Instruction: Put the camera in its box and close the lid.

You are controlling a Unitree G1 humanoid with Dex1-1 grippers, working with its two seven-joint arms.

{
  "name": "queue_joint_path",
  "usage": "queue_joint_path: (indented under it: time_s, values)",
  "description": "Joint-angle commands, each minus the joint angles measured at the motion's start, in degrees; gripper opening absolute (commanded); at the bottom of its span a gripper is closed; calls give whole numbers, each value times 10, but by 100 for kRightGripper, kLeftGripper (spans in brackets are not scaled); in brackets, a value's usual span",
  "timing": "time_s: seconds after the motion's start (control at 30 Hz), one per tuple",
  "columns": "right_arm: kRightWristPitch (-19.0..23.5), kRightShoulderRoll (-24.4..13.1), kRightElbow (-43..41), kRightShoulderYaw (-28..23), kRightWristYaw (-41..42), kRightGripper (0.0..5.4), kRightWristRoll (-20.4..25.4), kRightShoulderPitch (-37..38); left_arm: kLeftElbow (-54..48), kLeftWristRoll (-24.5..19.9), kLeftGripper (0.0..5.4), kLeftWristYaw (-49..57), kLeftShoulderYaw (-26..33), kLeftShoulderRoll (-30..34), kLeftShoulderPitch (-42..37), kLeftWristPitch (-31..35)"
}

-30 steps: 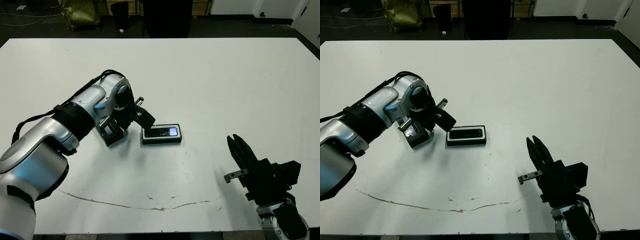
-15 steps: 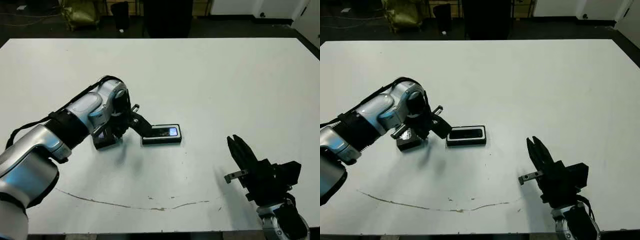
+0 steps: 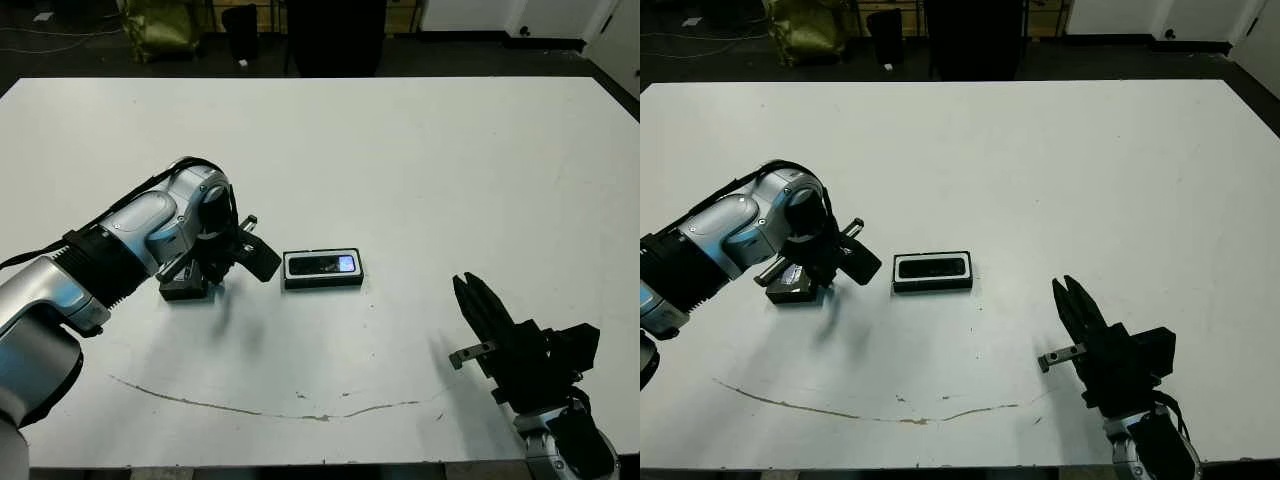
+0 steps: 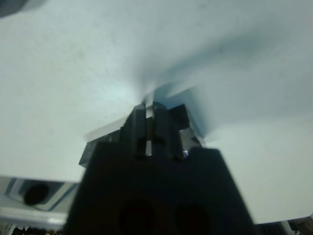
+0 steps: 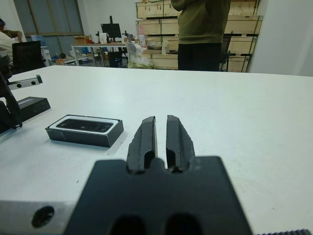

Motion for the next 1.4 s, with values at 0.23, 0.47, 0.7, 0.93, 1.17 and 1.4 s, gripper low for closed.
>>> queue_joint_path:
  time_s: [0.23, 0.47, 0.7, 0.93, 1.17, 1.4]
  values:
    - [-13, -7, 15, -2, 6, 2, 0, 5, -15, -2, 0, -5, -11, 31, 26, 7]
    - [-10, -6, 19, -3, 4, 2, 2, 4, -16, -9, 0, -5, -14, 42, 32, 10]
    - [22, -8, -5, 0, -12, 2, -4, 8, -17, -13, 0, -5, -12, 51, 40, -6]
    - [11, -10, 3, 2, -5, 2, -3, 6, -8, -25, 0, -5, -26, 55, 40, -13]
    - [-9, -8, 22, 2, 6, 2, -4, 1, -10, -37, 0, -5, -41, 64, 34, -13]
    - [-41, -6, 55, 2, 22, 2, 2, -10, -83, -92, 0, -5, -41, 75, 11, 50]
